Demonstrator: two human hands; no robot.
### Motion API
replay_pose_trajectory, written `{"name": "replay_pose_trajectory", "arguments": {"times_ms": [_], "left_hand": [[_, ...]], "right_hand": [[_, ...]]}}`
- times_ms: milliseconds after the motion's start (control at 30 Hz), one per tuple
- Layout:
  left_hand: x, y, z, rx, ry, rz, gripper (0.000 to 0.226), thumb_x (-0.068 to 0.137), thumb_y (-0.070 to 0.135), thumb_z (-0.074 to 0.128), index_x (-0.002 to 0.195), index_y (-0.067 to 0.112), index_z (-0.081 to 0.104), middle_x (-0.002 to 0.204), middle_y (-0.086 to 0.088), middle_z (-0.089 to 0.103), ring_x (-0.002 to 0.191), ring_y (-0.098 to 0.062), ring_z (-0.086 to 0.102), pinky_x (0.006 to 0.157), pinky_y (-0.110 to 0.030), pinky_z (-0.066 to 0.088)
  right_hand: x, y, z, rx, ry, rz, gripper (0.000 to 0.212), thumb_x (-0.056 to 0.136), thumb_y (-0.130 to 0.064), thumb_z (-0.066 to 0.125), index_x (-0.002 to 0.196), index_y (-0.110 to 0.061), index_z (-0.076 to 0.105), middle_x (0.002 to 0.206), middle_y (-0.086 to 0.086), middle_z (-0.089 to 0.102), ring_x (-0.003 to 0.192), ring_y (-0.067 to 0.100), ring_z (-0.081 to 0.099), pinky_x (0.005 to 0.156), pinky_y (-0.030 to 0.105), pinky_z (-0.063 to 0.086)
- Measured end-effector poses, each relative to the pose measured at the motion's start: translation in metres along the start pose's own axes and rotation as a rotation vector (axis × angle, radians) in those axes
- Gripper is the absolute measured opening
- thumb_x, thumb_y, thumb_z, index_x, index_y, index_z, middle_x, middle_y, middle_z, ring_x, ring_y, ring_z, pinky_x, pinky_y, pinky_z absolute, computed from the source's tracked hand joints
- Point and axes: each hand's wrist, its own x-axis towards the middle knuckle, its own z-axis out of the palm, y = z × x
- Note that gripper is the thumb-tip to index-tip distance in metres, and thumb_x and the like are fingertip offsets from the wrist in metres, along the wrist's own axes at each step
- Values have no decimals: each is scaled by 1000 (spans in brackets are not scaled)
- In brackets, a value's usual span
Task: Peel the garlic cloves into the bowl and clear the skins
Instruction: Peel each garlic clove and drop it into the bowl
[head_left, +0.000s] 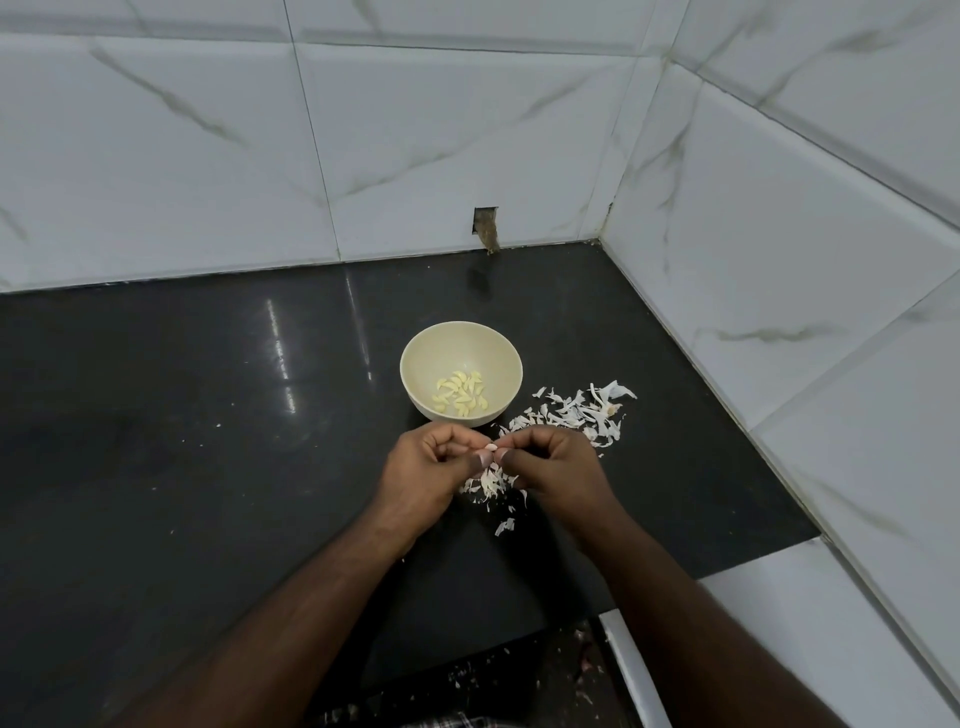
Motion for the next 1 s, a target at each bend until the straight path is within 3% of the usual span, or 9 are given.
{"name": "replay_pose_trajectory", "arguments": {"times_ms": [100,233,400,567,667,733,800,933,1000], "left_hand": [[0,1,1,-3,-1,6,8,82,3,79,88,7,75,72,-11,71,62,-5,63,59,-15,49],[2,2,1,-5,10,5,9,80,2,81,87,4,75,68,-8,70,58,-5,63,56,-14,48],[3,1,-1,24,13,12,8,80,3,81,87,7,77,74,-13,74,63,-10,67,60,-19,53],[3,1,-1,-43,-20,-12,8,82,0,78,87,7,77,76,-17,73,63,-12,65,59,-19,51],[4,1,-1,-92,-42,-40,8,84,1,76,89,7,76,72,-10,73,63,-11,64,58,-19,49],[4,1,0,-138,-48,-68,8,86,2,74,92,7,76,73,-6,73,63,-10,62,56,-20,46],[6,2,1,-188,-35,-105,7,88,1,70,93,4,75,75,-7,73,62,-9,60,55,-20,44],[9,2,-3,-156,-38,-145,9,90,3,67,90,2,75,72,-7,71,61,-10,59,55,-21,44],[10,2,-4,-134,-62,-156,10,90,3,66,87,3,75,70,-6,69,59,-10,58,55,-22,43]], "right_hand": [[3,0,1,-35,-4,-5,2,80,-12,74,78,-12,74,66,11,64,60,19,50,59,33,42],[5,-1,5,-156,15,-43,28,65,-41,68,73,-15,69,62,1,62,56,11,48,56,30,39],[6,-5,6,-323,3,-88,20,82,-15,69,65,-18,59,54,-12,52,50,3,41,51,25,36],[8,-5,5,-351,-14,-87,20,82,-14,67,65,-18,57,54,-11,52,50,1,42,50,23,35],[8,-5,6,-299,1,-90,14,78,-24,64,68,-16,59,58,0,57,53,4,45,52,25,38],[10,-4,4,-298,21,-105,14,80,-24,61,71,-14,62,65,7,63,56,8,49,55,31,42],[13,-1,-1,-301,31,-102,12,86,-22,63,75,-19,68,70,2,68,62,9,58,61,35,49],[15,3,-8,-316,-61,-181,21,91,-11,70,107,-23,76,96,-12,74,92,0,68,84,20,52],[14,3,-6,-322,-78,-224,22,89,-10,73,107,-21,77,97,-11,75,94,1,69,84,18,53]]}}
